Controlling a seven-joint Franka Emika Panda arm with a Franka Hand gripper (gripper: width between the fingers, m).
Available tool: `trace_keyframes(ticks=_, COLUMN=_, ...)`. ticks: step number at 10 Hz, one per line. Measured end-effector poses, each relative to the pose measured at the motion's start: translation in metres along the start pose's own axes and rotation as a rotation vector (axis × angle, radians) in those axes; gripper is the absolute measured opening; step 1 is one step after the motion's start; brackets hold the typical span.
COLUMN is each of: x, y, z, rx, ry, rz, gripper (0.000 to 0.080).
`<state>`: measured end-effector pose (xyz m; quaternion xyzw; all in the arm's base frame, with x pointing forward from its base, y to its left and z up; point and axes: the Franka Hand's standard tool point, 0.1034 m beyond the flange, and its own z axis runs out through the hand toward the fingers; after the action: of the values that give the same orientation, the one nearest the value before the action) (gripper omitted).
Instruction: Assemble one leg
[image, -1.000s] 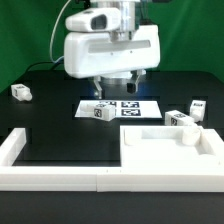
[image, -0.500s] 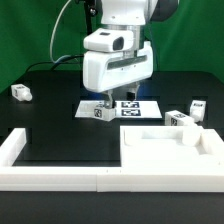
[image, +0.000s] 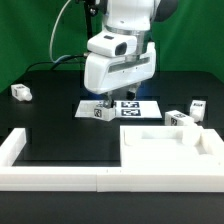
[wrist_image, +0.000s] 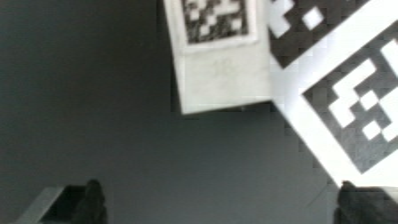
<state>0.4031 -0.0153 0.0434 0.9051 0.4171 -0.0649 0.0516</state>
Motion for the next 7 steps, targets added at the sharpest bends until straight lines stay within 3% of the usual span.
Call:
trace_keyframes(ticks=2, x=0.010, y=0.002, z=-0.010, rx=0.033, ry=-0.123, rz=0.035, gripper=0.0649)
trace_keyframes(ticks=5, x=0.013, y=-0.006, z=-0.003, rx=0.062, ry=-0.272, rz=0.009, gripper=0.0649)
trace_keyframes(ticks=7, x=-0.001, y=0.005, z=0.006, rx=0.053, ry=-0.398, rz=-0.025, gripper=0.0649)
